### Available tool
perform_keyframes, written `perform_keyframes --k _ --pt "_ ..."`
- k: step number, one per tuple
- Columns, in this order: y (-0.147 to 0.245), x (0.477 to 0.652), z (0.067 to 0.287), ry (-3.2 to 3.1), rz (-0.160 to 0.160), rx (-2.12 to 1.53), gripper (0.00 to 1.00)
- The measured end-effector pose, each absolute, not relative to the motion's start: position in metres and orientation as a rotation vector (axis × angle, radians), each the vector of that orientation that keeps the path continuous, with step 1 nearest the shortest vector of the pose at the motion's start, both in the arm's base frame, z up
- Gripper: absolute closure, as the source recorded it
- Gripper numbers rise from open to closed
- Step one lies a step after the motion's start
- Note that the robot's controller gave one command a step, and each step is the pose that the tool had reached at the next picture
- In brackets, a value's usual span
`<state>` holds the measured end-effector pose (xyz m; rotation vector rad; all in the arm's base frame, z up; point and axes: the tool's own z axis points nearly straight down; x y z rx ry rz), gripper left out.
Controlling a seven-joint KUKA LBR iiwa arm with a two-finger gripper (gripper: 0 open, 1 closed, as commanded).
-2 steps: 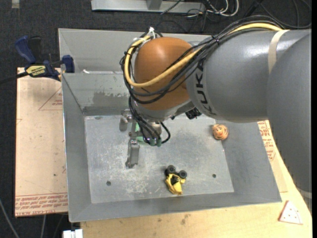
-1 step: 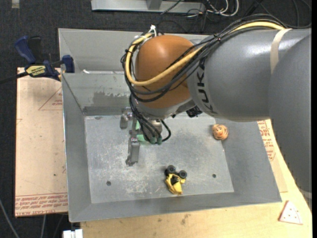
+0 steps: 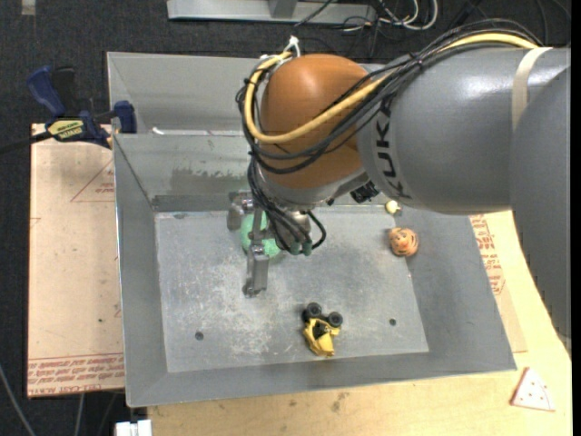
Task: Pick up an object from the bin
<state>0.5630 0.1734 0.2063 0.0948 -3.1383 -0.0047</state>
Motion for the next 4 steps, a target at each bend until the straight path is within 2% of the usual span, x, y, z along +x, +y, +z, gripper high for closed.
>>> perform_keyframes --k 1,2,3,4 --pt "0.133 0.556 0.204 -3.139 0.000 0.210 0.00" --pt "0.124 0.556 0.192 -3.134 0.000 0.225 0.00" --pt "0.099 0.585 0.158 -3.134 -0.003 0.302 0.00" --pt "0.056 0.603 0.135 -3.126 -0.002 0.330 0.00"
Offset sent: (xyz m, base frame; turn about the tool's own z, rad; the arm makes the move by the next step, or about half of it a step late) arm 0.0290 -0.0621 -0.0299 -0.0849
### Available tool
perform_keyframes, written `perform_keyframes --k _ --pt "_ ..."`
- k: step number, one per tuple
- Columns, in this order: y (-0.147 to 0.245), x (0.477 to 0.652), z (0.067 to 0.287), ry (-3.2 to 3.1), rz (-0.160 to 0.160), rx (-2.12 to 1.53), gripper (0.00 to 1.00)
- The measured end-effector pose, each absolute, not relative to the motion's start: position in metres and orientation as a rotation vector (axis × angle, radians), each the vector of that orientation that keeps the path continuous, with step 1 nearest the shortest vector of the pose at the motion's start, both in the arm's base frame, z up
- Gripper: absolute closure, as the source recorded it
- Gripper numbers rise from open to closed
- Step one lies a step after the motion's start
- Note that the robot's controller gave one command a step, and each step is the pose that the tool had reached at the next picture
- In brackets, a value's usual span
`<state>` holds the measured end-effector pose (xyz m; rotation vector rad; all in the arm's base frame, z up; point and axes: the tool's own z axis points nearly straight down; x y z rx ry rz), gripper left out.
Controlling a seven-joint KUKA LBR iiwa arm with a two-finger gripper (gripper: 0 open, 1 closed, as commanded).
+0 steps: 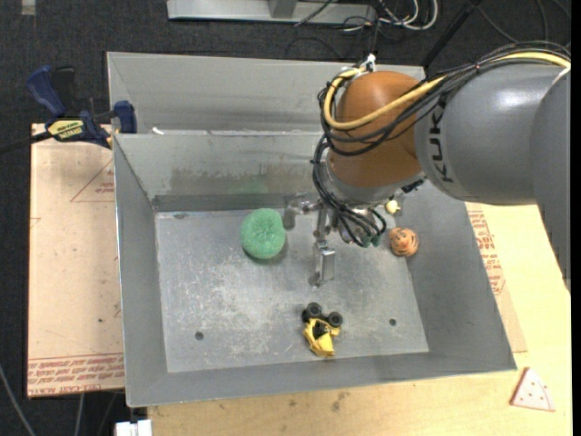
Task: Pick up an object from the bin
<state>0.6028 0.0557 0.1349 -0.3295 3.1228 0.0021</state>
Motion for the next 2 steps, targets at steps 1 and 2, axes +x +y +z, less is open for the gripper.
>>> perform_keyframes --k 1,2 --pt "0.053 0.617 0.120 3.126 -0.003 -0.268 0.00" --pt "0.108 0.622 0.096 3.124 0.002 -0.263 0.00"
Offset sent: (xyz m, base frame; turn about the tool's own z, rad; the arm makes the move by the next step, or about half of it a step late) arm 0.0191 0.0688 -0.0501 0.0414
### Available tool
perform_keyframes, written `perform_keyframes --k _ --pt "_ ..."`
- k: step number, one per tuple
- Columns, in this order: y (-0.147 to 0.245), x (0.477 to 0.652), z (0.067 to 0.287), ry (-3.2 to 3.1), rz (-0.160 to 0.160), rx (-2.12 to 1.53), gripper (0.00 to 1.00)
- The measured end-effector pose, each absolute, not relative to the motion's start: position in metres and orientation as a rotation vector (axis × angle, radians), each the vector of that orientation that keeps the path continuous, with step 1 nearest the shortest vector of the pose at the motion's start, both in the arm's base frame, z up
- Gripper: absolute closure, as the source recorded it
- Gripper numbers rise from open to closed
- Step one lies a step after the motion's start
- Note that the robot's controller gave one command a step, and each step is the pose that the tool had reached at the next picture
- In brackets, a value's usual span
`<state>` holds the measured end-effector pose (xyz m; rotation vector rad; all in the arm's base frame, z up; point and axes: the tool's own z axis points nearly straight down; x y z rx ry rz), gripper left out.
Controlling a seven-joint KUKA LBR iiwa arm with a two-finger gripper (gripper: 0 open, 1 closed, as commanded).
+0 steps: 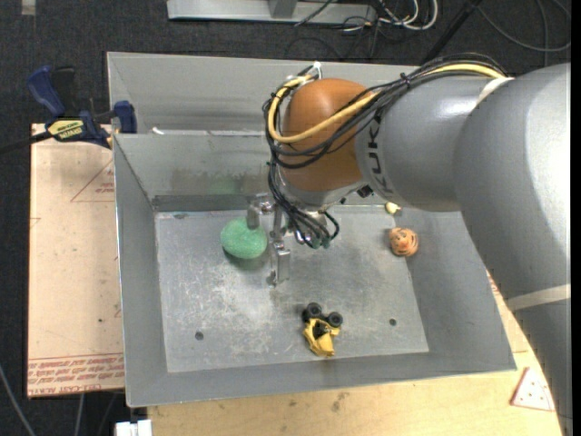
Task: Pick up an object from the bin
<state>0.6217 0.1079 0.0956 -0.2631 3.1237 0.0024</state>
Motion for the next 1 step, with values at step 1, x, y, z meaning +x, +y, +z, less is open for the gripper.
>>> perform_keyframes --k 1 --pt "0.1356 0.6263 0.0850 3.126 0.007 -0.265 0.00"
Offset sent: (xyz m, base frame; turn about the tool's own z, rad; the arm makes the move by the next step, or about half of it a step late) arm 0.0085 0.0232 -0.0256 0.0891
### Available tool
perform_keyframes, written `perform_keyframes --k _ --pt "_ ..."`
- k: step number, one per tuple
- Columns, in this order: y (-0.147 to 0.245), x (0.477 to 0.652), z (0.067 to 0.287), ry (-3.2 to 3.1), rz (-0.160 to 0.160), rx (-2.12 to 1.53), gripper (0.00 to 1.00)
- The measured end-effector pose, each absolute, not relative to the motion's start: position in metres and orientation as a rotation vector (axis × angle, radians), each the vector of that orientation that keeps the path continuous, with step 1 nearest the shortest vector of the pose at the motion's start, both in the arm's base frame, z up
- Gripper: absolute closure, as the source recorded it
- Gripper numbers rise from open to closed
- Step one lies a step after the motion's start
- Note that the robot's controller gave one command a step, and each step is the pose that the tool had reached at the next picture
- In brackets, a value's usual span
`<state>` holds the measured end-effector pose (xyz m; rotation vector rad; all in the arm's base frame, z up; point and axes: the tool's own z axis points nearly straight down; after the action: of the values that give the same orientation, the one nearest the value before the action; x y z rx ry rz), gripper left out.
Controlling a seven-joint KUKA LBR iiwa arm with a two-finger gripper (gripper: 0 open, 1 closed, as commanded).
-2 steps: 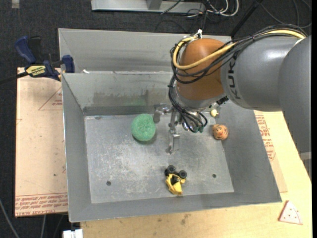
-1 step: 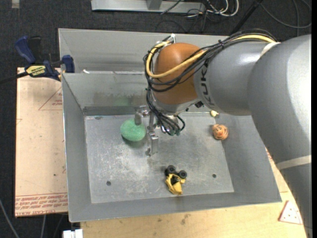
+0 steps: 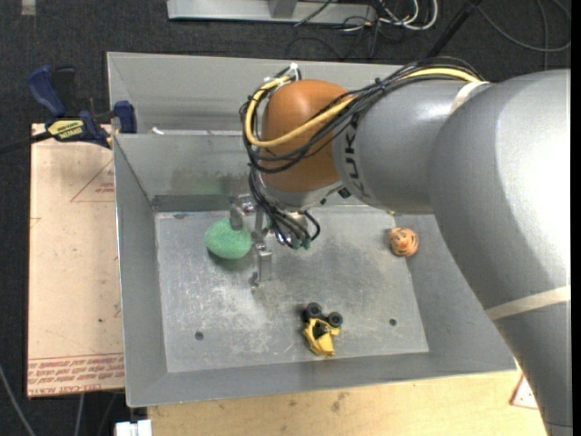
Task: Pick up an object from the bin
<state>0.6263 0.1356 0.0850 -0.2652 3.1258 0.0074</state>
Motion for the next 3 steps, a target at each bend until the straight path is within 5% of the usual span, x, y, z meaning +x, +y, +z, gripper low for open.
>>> perform_keyframes --k 1,2,3 --pt "0.132 0.634 0.075 3.124 0.007 -0.121 1.00" --pt "0.132 0.634 0.075 3.124 0.008 -0.120 1.00" --pt "0.145 0.623 0.199 3.133 0.003 -0.180 1.00"
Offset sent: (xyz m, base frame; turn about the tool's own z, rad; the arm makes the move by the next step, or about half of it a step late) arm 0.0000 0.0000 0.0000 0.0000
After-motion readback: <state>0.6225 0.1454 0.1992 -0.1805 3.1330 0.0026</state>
